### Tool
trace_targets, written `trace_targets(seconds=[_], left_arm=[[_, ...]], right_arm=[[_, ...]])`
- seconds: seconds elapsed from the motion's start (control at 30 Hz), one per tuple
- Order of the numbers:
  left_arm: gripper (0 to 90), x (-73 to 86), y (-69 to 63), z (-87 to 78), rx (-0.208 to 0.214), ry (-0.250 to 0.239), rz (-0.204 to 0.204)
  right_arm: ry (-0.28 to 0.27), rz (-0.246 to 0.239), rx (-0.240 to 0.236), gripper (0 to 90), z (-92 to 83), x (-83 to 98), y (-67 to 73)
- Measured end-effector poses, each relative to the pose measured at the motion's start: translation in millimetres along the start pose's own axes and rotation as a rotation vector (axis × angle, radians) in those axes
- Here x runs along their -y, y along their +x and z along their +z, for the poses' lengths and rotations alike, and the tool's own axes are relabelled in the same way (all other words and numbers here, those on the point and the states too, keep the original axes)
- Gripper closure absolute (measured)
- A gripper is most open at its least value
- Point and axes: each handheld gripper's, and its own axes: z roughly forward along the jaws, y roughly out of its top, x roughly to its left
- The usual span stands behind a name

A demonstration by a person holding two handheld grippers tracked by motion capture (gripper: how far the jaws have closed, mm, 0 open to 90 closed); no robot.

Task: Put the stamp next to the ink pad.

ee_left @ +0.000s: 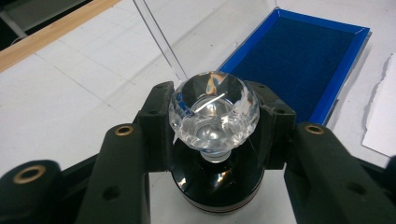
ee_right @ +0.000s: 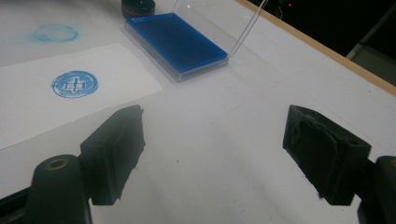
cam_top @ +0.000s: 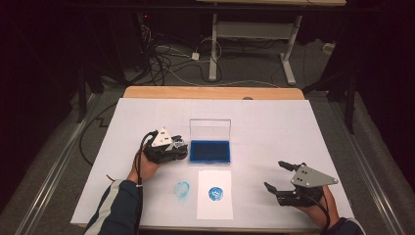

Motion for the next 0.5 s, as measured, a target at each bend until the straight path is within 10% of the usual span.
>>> trace_targets(seconds=[0.5], left_arm=[[47.2, 0.3, -0.6, -0.7, -0.020, 0.007, -0.018]], right_arm=[[0.004, -0.004, -0.004, 20.9, 0.3, 0.0, 0.0]])
